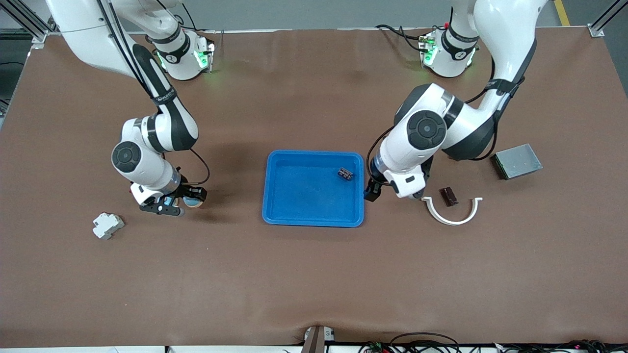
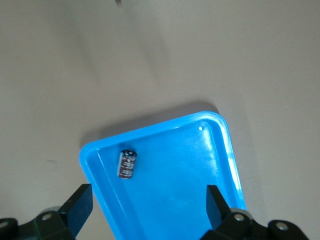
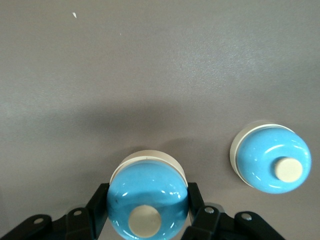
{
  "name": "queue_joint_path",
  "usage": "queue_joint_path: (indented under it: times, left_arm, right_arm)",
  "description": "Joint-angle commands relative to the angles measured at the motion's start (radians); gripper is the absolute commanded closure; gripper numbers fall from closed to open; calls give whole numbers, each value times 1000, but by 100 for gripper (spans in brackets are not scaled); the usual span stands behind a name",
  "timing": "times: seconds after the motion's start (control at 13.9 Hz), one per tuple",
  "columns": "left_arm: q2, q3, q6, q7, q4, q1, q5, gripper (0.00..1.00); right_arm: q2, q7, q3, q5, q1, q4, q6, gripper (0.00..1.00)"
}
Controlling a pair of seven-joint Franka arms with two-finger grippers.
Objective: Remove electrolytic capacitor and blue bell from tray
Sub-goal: 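Move both grippers back to the tray toward the remaining bell and capacitor, then grasp the bell with the right gripper while the left gripper grasps the capacitor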
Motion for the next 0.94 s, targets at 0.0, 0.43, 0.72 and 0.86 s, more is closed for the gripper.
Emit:
queue_joint_path:
  times: [0.0,0.43,0.72,0.86]
  left_arm:
    - [61,7,38,-100,32,-45,78,0]
    - [141,8,80,-197,32,-114,170,0]
    - [193,8,135,-200,31,-137,203,0]
    - [213,8,137,-200,31,-140,212,0]
  right_arm:
    - [14,-14,16,9,-17,-3,26,100]
    - [41,2,17,20,-6,19,28,100]
    - [71,4,17,20,-4,45,43,100]
    - [88,10,17,20,-3,57,52,100]
